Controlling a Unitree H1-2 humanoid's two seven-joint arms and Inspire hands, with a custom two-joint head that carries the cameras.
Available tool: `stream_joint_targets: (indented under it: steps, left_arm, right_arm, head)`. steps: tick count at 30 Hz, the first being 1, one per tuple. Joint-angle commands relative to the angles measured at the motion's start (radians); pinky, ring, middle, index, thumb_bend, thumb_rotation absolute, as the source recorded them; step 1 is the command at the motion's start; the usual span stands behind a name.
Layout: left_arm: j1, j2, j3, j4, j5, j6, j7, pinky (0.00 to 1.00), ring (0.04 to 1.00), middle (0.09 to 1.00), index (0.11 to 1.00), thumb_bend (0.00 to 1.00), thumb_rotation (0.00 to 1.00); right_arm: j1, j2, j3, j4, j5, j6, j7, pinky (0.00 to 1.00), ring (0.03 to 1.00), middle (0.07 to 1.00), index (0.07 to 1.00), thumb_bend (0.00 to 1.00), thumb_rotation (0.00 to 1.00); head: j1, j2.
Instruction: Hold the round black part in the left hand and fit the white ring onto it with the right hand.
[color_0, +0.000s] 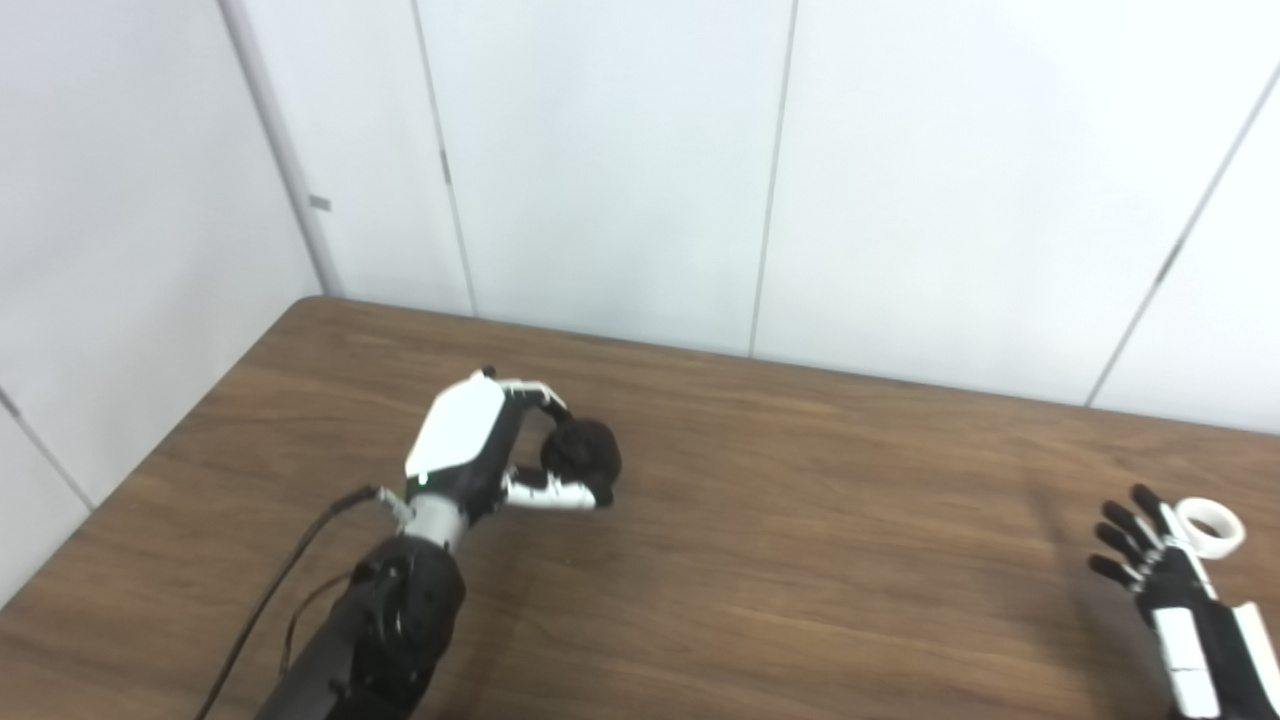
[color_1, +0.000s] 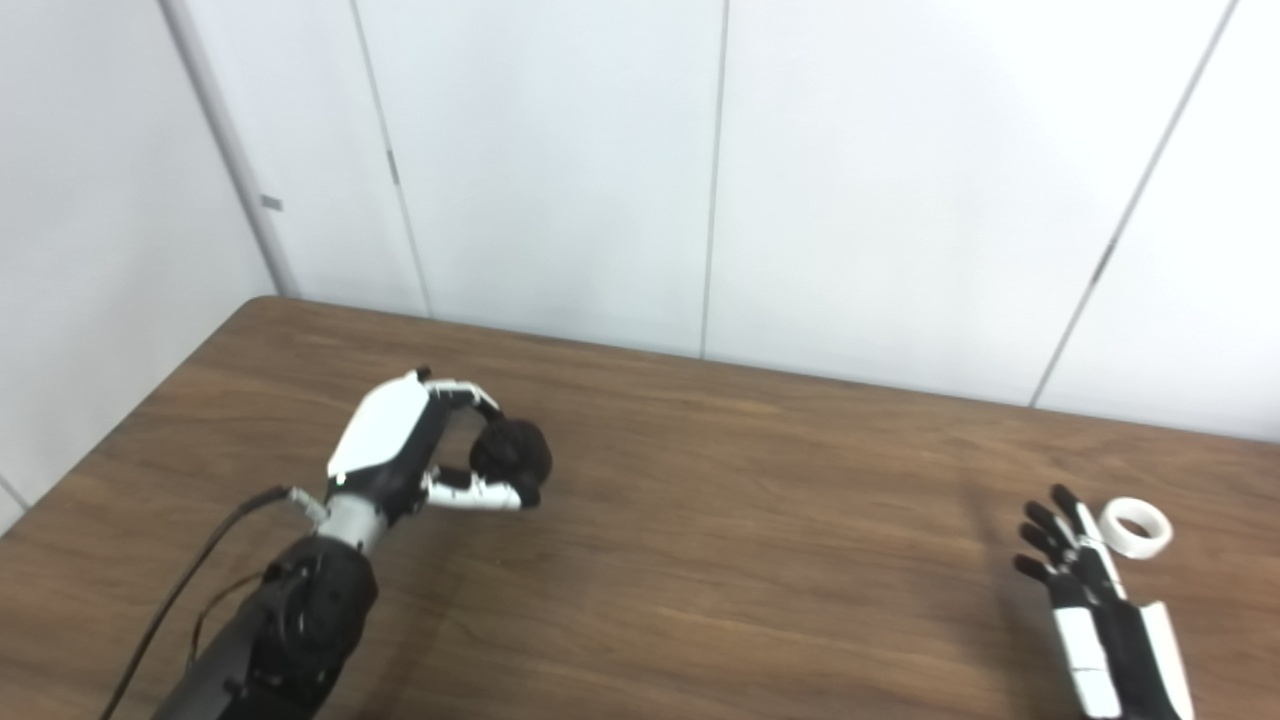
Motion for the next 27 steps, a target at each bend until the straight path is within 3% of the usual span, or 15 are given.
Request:
stream_joint_targets:
  steps: [1,9,17,27]
  left_arm:
    - [-0.012,-0.008,-0.013,-0.056,0.041,-0.006,-0.006,1.0,0.856,0.734,0.483,0.52,0.05]
    - [0.053,-0.07,-0.112,-0.111,0.123,-0.039,-0.043,1.0,0.86,0.74,0.483,0.52,0.06]
    - [0.118,-0.134,-0.171,-0.119,0.172,-0.077,-0.051,1.0,0.842,0.736,0.482,0.52,0.05]
    - [0.186,-0.167,-0.237,-0.097,0.225,-0.135,-0.079,1.0,0.852,0.745,0.483,0.52,0.05]
  right_arm:
    - [0.1,0.071,0.039,0.069,0.001,0.023,-0.015,0.82,0.891,0.918,0.963,0.61,1.0]
    - [0.1,0.105,0.051,0.021,-0.037,0.077,-0.037,0.83,0.888,0.912,0.968,0.61,1.0]
    - [0.102,0.132,0.068,-0.03,-0.066,0.128,-0.049,0.81,0.884,0.914,0.969,0.57,1.0]
    - [0.107,0.155,0.093,-0.095,-0.092,0.181,-0.059,0.82,0.874,0.92,0.968,0.51,1.0]
  head:
    - [-0.008,0.006]
    - [-0.074,0.043]
    - [-0.127,0.082]
    - [-0.2,0.141]
